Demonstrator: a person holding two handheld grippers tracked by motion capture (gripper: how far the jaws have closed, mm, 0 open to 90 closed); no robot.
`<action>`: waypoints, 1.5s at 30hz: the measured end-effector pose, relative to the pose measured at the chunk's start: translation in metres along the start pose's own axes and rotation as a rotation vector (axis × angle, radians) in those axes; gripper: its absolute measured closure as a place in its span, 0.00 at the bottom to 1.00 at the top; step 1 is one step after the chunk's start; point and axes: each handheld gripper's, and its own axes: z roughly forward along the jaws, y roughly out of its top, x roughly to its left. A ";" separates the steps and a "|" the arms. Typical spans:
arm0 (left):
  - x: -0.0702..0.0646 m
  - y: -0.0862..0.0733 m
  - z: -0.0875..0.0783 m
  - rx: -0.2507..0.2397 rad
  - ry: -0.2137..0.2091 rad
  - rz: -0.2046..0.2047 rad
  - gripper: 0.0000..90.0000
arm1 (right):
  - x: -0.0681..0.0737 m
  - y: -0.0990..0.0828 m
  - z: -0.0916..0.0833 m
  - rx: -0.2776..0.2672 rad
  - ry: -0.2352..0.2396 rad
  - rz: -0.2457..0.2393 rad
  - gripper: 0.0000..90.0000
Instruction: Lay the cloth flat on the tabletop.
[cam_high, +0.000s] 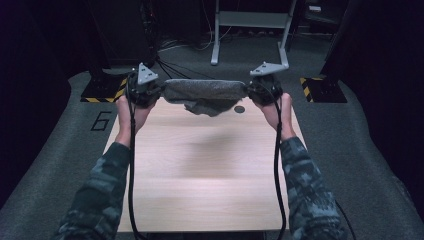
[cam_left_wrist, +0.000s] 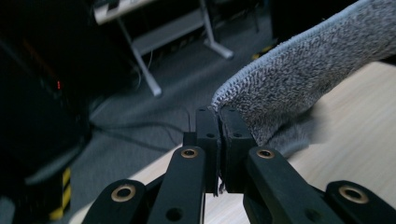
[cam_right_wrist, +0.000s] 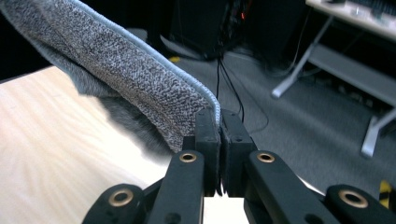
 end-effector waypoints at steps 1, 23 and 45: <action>-0.012 -0.012 -0.006 -0.005 -0.011 0.025 0.97 | 0.005 -0.008 -0.007 -0.003 0.010 -0.011 0.97; -0.133 -0.209 -0.031 0.269 -0.384 -0.197 0.71 | 0.099 -0.252 -0.024 0.306 0.303 0.194 0.72; -0.119 -0.203 0.018 0.394 -0.163 -0.153 0.21 | 0.088 -0.245 0.032 0.327 0.068 0.257 0.12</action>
